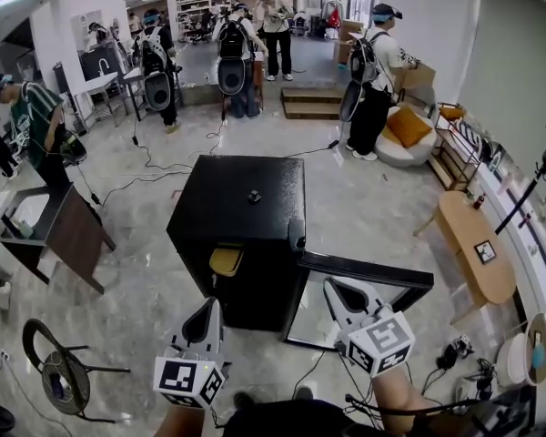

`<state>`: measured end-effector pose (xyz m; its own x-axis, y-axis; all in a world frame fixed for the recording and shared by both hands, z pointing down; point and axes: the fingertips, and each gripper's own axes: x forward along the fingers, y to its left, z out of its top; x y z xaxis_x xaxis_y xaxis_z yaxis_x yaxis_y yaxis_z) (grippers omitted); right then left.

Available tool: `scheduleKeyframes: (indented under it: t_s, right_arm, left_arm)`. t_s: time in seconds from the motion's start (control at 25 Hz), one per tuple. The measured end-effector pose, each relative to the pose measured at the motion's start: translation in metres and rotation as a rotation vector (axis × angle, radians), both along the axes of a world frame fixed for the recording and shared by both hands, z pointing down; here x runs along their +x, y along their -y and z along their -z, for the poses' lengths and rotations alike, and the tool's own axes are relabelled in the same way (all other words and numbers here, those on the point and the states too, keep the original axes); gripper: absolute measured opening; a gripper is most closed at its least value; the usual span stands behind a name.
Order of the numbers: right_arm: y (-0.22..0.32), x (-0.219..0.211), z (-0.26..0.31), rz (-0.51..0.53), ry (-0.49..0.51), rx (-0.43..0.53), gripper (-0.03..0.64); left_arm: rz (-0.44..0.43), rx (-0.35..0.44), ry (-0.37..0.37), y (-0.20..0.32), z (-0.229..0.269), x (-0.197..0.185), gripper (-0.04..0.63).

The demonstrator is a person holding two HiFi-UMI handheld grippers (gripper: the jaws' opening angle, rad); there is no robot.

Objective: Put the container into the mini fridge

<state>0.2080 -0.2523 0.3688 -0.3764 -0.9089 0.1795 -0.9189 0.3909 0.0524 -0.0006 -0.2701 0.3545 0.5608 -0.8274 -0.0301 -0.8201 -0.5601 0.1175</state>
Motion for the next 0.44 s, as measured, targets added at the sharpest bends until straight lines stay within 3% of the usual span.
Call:
scheduleKeyframes:
  t_s: [0.44]
  right_arm:
    - [0.0074, 0.0047, 0.0024, -0.007, 0.003, 0.005, 0.015]
  left_arm:
    - [0.003, 0.006, 0.005, 0.0047, 0.0045, 0.0013, 0.006]
